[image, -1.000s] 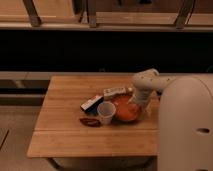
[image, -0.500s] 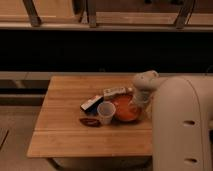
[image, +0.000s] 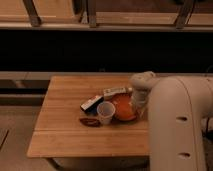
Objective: Drag the ceramic bowl in a circle
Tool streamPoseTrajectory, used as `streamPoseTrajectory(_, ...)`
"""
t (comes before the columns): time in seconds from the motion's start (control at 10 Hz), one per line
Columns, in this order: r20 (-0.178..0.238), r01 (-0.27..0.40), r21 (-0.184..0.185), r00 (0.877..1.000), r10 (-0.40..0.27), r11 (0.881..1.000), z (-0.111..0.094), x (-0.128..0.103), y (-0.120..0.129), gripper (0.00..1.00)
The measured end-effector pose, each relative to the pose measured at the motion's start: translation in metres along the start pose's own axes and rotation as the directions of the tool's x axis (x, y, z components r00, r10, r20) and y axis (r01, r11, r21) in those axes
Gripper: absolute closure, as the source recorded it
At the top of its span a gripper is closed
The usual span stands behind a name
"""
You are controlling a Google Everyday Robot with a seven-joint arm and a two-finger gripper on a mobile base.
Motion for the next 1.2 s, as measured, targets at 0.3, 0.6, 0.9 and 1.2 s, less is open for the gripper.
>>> streamPoseTrajectory(0.3, 0.030, 0.028, -0.005, 0.999, -0.028, 1.000, 0.007, -0.006, -0.007, 0.92)
streamPoseTrajectory(0.6, 0.024, 0.003, -0.045, 1.000, -0.002, 0.999, 0.007, -0.004, 0.003, 0.92)
streamPoseTrajectory(0.9, -0.023, -0.018, -0.094, 1.000, 0.016, 0.995, -0.005, 0.010, 0.016, 0.92)
streamPoseTrajectory(1.2, -0.069, 0.015, -0.117, 0.997, -0.024, 0.993, -0.018, 0.023, -0.003, 0.92)
